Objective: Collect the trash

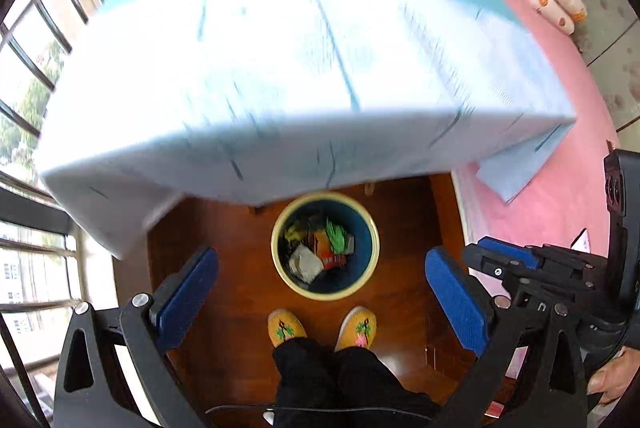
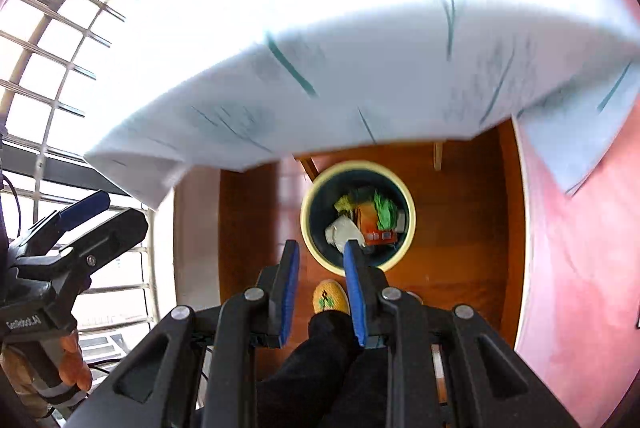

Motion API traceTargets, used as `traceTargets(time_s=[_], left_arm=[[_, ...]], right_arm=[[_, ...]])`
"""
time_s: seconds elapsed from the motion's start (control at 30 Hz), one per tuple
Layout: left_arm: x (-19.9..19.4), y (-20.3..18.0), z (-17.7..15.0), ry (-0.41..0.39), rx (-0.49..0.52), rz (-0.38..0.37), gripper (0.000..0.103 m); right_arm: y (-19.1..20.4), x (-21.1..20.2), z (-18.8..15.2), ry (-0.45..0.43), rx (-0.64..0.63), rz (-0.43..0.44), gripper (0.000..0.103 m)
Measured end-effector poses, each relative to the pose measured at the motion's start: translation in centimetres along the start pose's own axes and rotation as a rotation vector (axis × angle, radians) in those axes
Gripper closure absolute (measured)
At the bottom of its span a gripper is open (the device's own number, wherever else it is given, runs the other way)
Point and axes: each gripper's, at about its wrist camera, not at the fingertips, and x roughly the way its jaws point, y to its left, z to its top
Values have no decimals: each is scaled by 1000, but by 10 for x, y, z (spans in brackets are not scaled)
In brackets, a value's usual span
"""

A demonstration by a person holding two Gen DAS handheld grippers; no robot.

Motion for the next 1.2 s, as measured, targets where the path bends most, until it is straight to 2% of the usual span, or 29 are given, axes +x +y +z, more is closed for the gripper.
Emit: traceTargets(time_s=[0.3, 0.4, 0.57, 0.6, 0.63, 0.7, 0.87, 0.97, 1.2], left_arm=[[-82, 12, 47, -170, 71, 6, 1], [-98, 17, 65, -227, 86, 13, 1], [-117, 30, 100, -278, 97, 36, 1], [-120, 33, 108, -291, 92, 48, 1], [-122, 35, 115, -299, 84, 61, 1], [-126, 42, 131, -308, 62, 90, 1], [-117, 58, 174, -307, -44, 128, 1], [-105, 65, 201, -300, -116, 143, 1], [-48, 73, 275, -262, -290, 216, 1]], right_arm=[[36, -81, 44, -192, -19, -39, 80], [43, -98, 61, -245, -10, -39, 80], [60, -126, 93, -330, -30, -48, 79], [63, -130, 101, -343, -34, -46, 75], [68, -134, 106, -350, -38, -44, 64], [75, -136, 124, -358, -50, -42, 50], [87, -130, 173, -360, -129, -34, 49], [91, -119, 209, -341, -184, -14, 42], [91, -70, 311, -255, -304, 36, 34]])
